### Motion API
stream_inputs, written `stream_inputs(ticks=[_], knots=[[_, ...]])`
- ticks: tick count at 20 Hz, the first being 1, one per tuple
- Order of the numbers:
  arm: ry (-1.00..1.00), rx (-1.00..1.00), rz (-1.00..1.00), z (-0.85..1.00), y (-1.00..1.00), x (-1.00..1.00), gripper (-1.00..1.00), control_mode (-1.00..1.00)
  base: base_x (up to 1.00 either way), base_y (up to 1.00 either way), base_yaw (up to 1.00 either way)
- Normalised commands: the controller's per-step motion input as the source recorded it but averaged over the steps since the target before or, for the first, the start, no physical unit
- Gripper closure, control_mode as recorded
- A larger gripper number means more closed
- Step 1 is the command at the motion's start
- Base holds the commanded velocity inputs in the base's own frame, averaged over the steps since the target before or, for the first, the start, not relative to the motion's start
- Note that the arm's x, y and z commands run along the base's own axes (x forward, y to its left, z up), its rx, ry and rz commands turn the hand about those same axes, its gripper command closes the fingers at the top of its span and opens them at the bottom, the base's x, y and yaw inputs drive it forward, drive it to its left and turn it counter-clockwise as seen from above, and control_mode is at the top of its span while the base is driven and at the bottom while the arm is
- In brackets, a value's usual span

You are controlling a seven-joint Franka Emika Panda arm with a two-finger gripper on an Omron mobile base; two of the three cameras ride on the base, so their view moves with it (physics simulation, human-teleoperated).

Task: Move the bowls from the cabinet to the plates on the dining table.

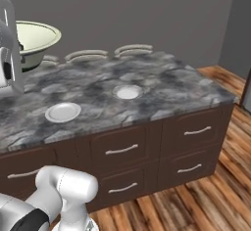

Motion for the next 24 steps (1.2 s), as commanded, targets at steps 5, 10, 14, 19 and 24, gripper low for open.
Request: stream_inputs(ticks=[5, 10, 14, 19, 24], knots=[[0.00, 0.00, 0.00, 0.00, 0.00, 0.00, 1.00, 1.00, 0.62, -0.10, 0.00], [0.00, 0.00, 0.00, 0.00, 0.00, 0.00, 1.00, 1.00, 0.62, -0.09, 0.01], [0.00, 0.00, 0.00, 0.00, 0.00, 0.00, 1.00, 1.00, 0.62, -0.03, 0.07], [0.00, 0.00, 0.00, 0.00, 0.00, 0.00, 1.00, 1.00, 0.48, -0.04, 0.08], [0.00, 0.00, 0.00, 0.00, 0.00, 0.00, 1.00, 1.00, 0.18, 0.00, 0.05]])
